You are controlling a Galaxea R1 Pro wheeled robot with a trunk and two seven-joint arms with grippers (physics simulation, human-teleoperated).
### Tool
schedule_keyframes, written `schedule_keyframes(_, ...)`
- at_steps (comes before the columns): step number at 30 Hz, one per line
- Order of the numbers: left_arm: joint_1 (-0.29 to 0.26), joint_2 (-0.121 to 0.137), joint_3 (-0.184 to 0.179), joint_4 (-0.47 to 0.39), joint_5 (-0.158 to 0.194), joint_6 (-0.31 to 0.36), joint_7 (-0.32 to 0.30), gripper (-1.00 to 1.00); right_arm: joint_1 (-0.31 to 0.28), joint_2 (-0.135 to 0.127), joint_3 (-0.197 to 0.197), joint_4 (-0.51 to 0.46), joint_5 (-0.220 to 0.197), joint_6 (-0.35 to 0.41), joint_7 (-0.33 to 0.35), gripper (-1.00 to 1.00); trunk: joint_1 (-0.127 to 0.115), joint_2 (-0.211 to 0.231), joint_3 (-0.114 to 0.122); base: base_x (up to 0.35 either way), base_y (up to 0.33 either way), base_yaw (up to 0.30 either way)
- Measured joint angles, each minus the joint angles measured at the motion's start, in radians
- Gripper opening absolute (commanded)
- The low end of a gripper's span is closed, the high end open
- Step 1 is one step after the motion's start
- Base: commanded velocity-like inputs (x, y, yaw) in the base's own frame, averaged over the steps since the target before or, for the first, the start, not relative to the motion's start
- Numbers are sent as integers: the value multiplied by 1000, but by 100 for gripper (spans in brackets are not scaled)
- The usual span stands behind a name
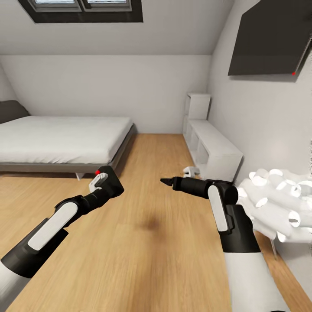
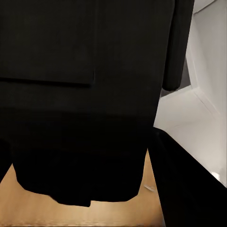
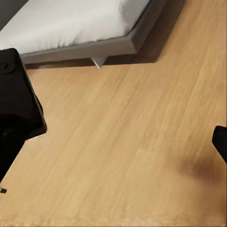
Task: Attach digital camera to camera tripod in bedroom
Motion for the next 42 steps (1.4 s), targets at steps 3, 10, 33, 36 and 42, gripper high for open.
schedule_keyframes(3,0,0,0,1,0,0,1,-100,36,-3,17,-3,1,0,1,100,0,0,0,-178,16,0)
schedule_keyframes(10,0,-4,-1,3,-6,-1,6,-100,72,-87,28,3,-10,0,9,100,-1,0,0,-28,3,0)
schedule_keyframes(33,0,-12,-104,12,-43,-5,165,-100,82,-101,25,39,-2,0,10,100,-6,2,43,0,0,0)
schedule_keyframes(36,0,-12,-105,13,-44,-7,164,-100,82,-101,23,44,0,0,10,100,-7,3,54,0,0,0)
schedule_keyframes(42,0,-11,-104,14,-44,-11,166,-100,82,-102,23,50,-1,0,10,100,-10,5,77,0,0,0)
